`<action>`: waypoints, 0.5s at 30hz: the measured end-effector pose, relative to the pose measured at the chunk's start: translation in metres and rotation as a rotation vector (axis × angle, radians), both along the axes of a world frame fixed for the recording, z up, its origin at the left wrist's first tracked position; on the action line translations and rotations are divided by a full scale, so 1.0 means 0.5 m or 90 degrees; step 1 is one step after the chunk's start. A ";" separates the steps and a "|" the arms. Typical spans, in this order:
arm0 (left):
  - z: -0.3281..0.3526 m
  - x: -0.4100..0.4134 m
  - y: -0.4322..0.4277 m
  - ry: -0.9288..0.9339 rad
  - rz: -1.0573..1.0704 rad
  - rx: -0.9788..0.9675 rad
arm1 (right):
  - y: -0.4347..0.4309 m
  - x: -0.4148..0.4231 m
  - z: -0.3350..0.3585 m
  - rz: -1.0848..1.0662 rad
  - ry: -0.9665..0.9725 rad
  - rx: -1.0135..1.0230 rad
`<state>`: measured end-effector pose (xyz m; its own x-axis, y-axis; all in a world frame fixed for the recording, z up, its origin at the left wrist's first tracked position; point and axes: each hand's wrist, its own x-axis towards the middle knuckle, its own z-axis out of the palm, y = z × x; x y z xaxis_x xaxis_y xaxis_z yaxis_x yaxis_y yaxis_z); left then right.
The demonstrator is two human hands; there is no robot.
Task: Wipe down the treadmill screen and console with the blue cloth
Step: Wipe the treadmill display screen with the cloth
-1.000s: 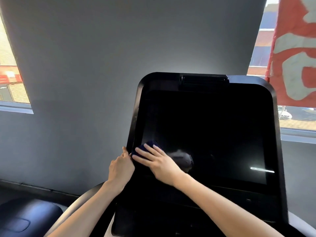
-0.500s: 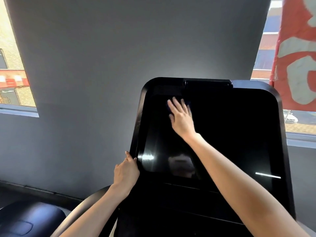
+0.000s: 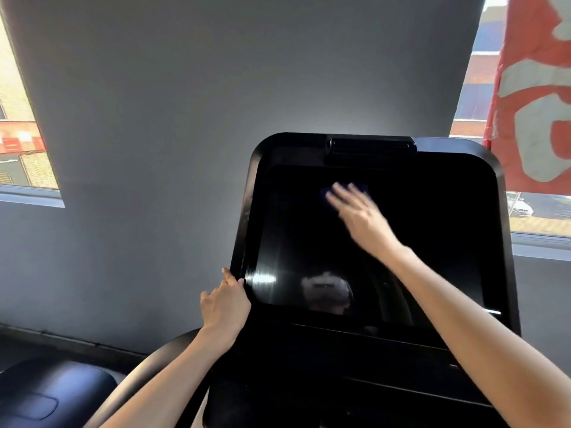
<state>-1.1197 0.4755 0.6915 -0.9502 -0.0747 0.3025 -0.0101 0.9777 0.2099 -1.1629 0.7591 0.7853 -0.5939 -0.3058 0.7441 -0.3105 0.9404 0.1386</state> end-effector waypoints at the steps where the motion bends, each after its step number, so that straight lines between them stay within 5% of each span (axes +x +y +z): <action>1: -0.001 -0.001 0.003 0.006 0.009 -0.005 | 0.007 -0.007 0.028 -0.040 -0.004 -0.075; 4: -0.004 -0.002 0.004 0.017 0.013 -0.009 | -0.029 0.008 0.000 -0.053 0.016 -0.108; 9: -0.012 -0.003 0.002 0.038 0.001 -0.010 | -0.061 0.188 -0.233 0.185 -0.120 0.256; 12: -0.012 -0.004 0.000 0.042 -0.005 -0.014 | 0.000 0.225 -0.229 0.207 -0.140 0.384; 15: -0.010 0.000 0.001 0.042 -0.003 -0.023 | 0.081 0.156 -0.143 0.135 -0.088 0.273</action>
<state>-1.1199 0.4759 0.6865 -0.9282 -0.0577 0.3675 0.0078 0.9847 0.1743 -1.0852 0.7997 0.7138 -0.5692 -0.6924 0.4435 -0.5319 0.7214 0.4435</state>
